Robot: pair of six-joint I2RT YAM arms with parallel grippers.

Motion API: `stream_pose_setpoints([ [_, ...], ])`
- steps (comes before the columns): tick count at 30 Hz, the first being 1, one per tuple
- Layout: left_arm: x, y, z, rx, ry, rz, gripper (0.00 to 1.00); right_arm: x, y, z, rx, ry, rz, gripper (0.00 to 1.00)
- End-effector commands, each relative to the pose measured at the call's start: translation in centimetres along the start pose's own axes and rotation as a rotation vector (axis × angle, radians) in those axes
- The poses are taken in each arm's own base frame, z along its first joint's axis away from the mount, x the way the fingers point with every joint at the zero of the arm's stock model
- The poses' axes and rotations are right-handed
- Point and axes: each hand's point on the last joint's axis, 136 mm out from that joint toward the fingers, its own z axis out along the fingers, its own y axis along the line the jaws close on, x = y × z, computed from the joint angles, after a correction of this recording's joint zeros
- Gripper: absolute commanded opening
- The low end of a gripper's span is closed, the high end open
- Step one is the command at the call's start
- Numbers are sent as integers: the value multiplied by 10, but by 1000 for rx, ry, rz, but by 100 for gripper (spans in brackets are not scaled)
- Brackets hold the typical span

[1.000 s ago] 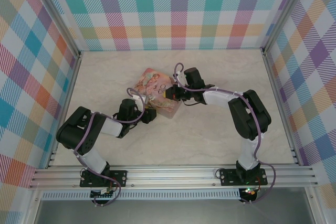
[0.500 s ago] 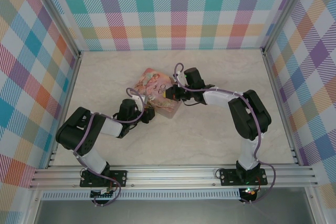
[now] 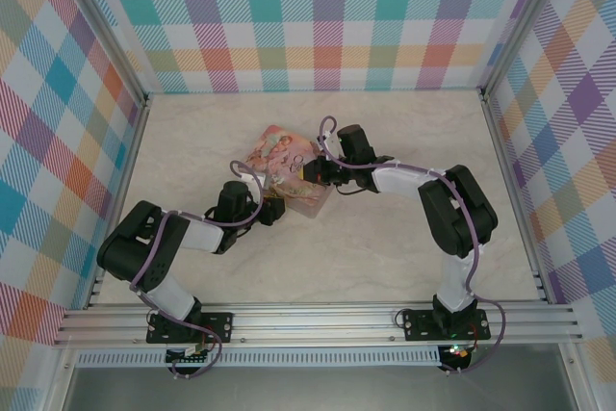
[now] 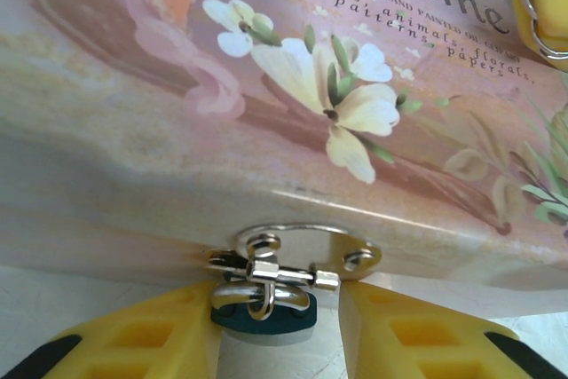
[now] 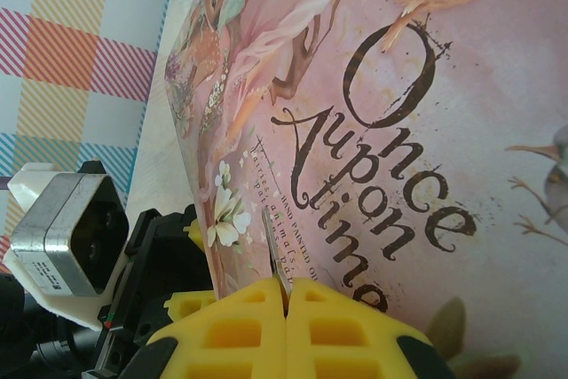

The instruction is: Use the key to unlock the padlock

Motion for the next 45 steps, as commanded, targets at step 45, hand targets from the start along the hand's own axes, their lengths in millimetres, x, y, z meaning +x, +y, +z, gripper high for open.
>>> stream_pose_setpoints([
  [45,-18,-7,16,16,-58,21,40,43,-23,10,71,122,74,3],
])
